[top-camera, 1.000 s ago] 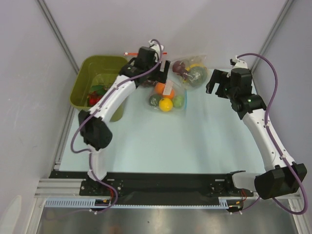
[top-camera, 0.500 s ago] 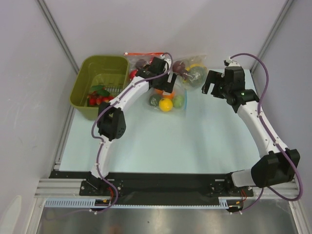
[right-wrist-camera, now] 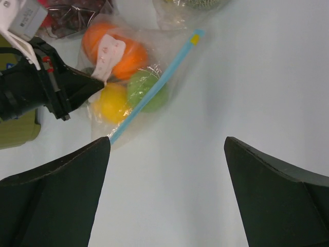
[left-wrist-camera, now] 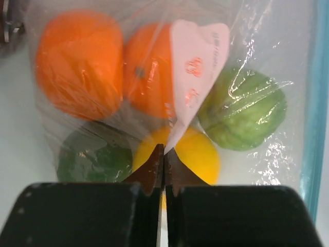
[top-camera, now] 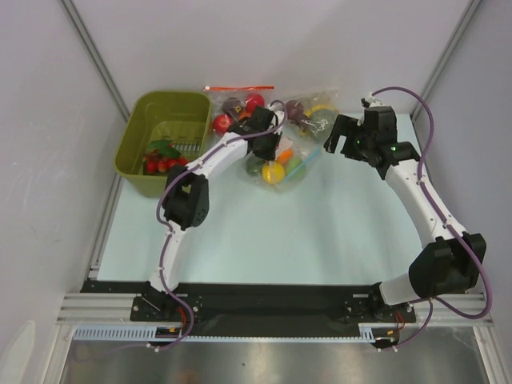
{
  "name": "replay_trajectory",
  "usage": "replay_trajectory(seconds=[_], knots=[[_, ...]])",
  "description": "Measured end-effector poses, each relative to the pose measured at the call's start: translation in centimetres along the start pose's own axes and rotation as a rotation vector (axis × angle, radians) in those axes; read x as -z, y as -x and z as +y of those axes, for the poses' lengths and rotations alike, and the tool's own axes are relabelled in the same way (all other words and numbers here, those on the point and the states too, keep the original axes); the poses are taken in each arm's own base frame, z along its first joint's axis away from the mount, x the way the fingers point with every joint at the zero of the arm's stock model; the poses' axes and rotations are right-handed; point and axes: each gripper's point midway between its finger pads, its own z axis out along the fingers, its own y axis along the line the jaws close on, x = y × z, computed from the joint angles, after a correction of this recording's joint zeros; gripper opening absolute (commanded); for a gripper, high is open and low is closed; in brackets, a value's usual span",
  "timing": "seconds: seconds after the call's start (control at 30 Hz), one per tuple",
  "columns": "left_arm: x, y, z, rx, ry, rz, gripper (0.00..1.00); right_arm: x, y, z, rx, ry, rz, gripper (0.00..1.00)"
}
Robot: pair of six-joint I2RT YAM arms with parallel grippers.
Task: Open the zip-top bag and remove the fake food
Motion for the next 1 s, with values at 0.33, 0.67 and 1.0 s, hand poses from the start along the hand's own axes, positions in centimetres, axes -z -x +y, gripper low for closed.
replay_trajectory(seconds=[0.33, 0.67, 1.0], knots=[[0.7, -3.1, -1.3, -0.01, -0.095, 0.001, 0.0, -2.8, -4.8, 0.7, -0.113, 0.093, 0.098, 0.95], [3.1, -6.3, -2.7, 0.08, -0.162, 0.016, 0.0, -7.1, -9.5, 1.1, -0.221, 0.166, 0.188, 0.74], [4.0, -7.5, -3.5, 0.13, -0.203, 0.019, 0.0, -11.3, -13.1, 2.5, -0.23, 0.248, 0.294, 0.51]])
